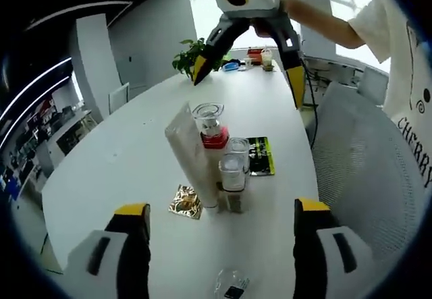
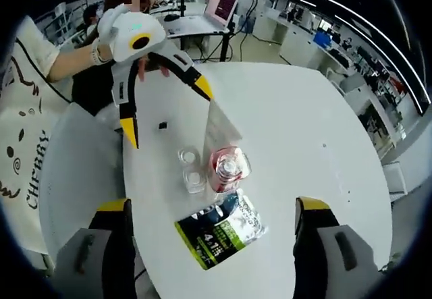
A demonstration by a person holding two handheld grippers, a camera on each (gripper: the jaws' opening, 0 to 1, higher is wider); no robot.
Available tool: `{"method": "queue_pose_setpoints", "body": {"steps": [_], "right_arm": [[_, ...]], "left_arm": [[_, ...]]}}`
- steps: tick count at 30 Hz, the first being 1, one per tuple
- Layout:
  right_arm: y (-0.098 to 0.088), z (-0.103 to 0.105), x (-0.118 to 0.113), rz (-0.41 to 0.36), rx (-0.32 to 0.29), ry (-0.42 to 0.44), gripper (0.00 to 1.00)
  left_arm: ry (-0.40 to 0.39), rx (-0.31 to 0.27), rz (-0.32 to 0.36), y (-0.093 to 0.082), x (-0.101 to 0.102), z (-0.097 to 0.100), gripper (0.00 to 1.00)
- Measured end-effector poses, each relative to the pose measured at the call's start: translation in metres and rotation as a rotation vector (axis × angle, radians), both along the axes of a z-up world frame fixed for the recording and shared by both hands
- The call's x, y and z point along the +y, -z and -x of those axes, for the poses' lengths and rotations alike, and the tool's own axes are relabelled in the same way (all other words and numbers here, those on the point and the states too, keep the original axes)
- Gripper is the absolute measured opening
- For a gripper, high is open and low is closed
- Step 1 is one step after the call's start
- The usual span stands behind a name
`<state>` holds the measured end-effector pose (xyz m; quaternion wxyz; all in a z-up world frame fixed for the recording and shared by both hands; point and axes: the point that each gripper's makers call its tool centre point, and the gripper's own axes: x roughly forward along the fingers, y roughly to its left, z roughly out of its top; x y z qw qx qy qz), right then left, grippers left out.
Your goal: Arrange the skincare products in the storage area until every visible bottle or jar stands upright without overlapping.
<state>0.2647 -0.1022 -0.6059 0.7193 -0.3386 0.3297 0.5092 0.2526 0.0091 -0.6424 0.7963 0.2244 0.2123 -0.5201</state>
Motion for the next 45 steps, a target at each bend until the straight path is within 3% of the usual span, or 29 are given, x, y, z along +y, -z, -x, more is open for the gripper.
{"method": "queue_pose_setpoints", "body": {"steps": [8, 14, 19, 28, 34, 38, 40, 45], "right_arm": [[0.014, 0.015, -0.007, -0.026, -0.008, 0.029, 1.00], [0.024, 0.032, -0.008, -0.054, 0.009, 0.041, 1.00], [0.030, 0.032, -0.017, -0.071, 0.016, 0.082, 1.00], [0.055, 0.027, -0.033, -0.128, 0.034, 0.206, 1.00], [0.085, 0.030, -0.055, -0.068, 0.090, 0.258, 0.99], [0.100, 0.030, -0.069, -0.067, 0.168, 0.340, 0.88], [0.103, 0.026, -0.072, -0.081, 0.164, 0.345, 0.87], [0.117, 0.024, -0.083, -0.067, 0.190, 0.380, 0.75]], "left_arm": [[0.000, 0.011, -0.028, 0.006, 0.002, 0.006, 0.98], [0.006, 0.030, -0.026, 0.010, 0.001, 0.009, 0.99], [0.005, 0.060, -0.024, 0.016, 0.003, 0.014, 0.99], [-0.019, 0.102, -0.009, 0.022, 0.003, 0.021, 0.99], [-0.038, 0.116, -0.006, 0.027, 0.007, 0.024, 0.99], [-0.045, 0.140, -0.008, 0.033, 0.010, 0.027, 0.99], [-0.050, 0.138, -0.011, 0.035, 0.011, 0.026, 0.99], [-0.064, 0.155, 0.027, 0.031, 0.008, 0.028, 0.99]]}}
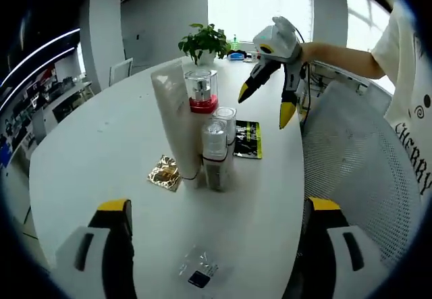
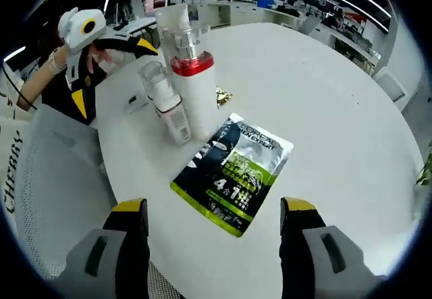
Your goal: Arrange the skincare products in the storage area until every visible bottle or jar stands upright without overlapping.
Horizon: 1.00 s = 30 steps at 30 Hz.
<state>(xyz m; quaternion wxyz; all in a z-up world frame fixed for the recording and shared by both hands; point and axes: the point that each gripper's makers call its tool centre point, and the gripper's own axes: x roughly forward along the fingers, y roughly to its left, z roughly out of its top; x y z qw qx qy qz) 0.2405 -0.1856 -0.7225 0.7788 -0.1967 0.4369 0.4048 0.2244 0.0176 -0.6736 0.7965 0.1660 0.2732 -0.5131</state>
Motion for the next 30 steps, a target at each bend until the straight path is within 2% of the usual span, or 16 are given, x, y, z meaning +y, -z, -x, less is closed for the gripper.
{"method": "queue_pose_setpoints", "body": {"steps": [3, 6, 9, 13, 17, 22, 25, 27, 30], "right_arm": [[0.008, -0.005, -0.006, -0.006, 0.020, 0.027, 0.69], [0.013, -0.012, -0.010, -0.030, 0.030, 0.055, 0.57], [0.018, -0.013, -0.013, -0.005, 0.039, 0.069, 0.53], [0.023, -0.024, -0.016, -0.011, 0.047, 0.103, 0.46], [0.032, -0.032, -0.020, -0.011, 0.056, 0.103, 0.40], [0.038, -0.036, -0.024, -0.007, 0.078, 0.117, 0.37], [0.042, -0.039, -0.024, -0.008, 0.099, 0.124, 0.33], [0.042, -0.042, -0.024, -0.004, 0.096, 0.126, 0.32], [0.039, -0.047, -0.022, -0.012, 0.091, 0.132, 0.28]], "left_arm": [[-0.005, 0.002, 0.006, 0.000, -0.001, 0.001, 0.99], [-0.002, 0.008, 0.002, 0.002, 0.000, 0.003, 0.99], [0.001, 0.018, 0.005, 0.004, -0.002, 0.005, 0.99], [-0.006, 0.023, 0.002, 0.007, -0.001, 0.005, 0.99], [-0.011, 0.016, 0.005, 0.008, 0.000, 0.004, 0.99], [-0.035, 0.021, 0.008, 0.008, 0.001, 0.002, 0.99], [-0.021, 0.027, 0.015, 0.009, -0.002, 0.006, 0.99], [0.004, 0.035, 0.027, 0.008, -0.005, 0.009, 0.99], [-0.002, 0.038, 0.032, 0.008, -0.005, 0.008, 0.99]]}}
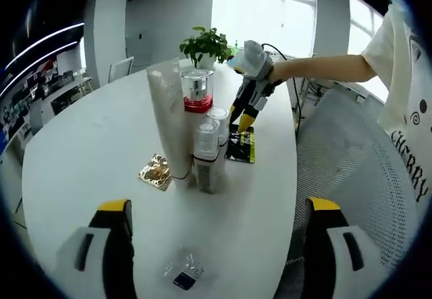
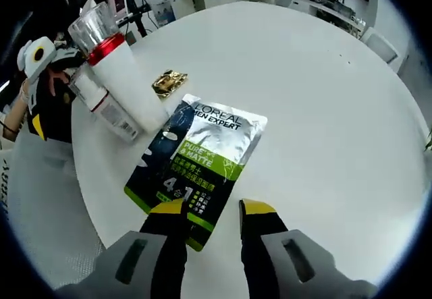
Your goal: Arrange the skincare products in the storage area until every visible bottle or jar stands upright without overlapping.
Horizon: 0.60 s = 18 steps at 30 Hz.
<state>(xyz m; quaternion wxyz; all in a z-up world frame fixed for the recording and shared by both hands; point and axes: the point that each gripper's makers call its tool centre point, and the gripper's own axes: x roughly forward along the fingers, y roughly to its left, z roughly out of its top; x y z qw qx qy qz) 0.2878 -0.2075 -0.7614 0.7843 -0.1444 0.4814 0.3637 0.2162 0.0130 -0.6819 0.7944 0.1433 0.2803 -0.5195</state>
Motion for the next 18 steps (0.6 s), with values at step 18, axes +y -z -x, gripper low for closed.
{"method": "queue_pose_setpoints", "body": {"steps": [18], "right_arm": [[0.005, -0.010, 0.003, 0.057, 0.015, -0.001, 0.13]], "left_arm": [[-0.016, 0.013, 0.009, 0.002, -0.006, 0.009, 0.99]]}}
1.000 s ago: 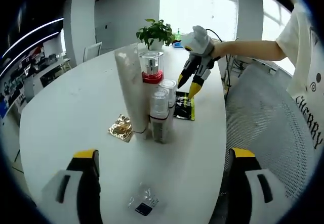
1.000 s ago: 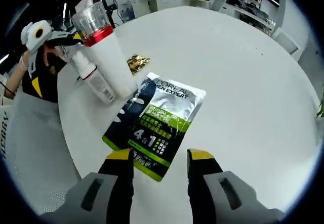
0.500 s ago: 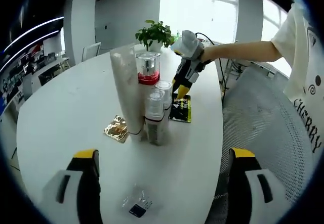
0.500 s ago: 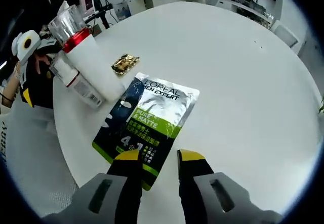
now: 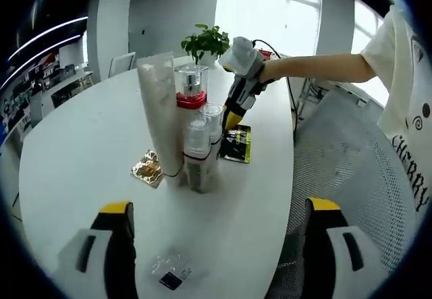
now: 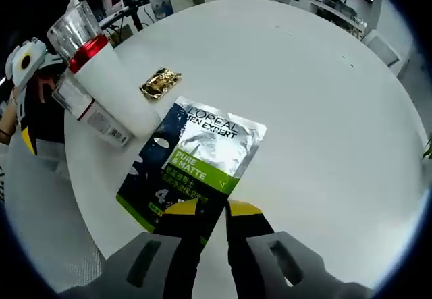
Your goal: Arrange the skincare products in the storage area until every visible bottle or jar stands upright without overlapping.
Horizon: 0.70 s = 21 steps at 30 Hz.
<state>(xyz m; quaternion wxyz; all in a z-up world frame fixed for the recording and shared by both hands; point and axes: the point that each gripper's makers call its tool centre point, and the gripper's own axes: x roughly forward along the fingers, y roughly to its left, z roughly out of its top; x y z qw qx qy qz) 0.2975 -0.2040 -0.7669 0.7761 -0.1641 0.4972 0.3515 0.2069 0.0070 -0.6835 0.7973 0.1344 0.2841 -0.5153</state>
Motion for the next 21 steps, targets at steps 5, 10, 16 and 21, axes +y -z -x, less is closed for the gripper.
{"method": "queue_pose_setpoints", "body": {"steps": [5, 10, 16, 21], "right_arm": [[0.001, 0.002, 0.002, 0.000, 0.006, -0.003, 0.09], [0.001, 0.003, 0.000, -0.003, 0.017, 0.024, 0.01], [0.001, 0.008, -0.002, 0.013, 0.009, 0.008, 0.01], [-0.002, 0.014, -0.008, 0.008, 0.010, 0.012, 0.01]], "left_arm": [[-0.013, 0.008, 0.023, -0.005, -0.003, 0.003, 0.97], [0.006, 0.027, 0.017, -0.003, -0.016, 0.015, 0.92], [0.020, 0.060, 0.035, -0.003, -0.029, 0.024, 0.83], [0.022, 0.096, 0.078, -0.007, -0.040, 0.030, 0.72]]}}
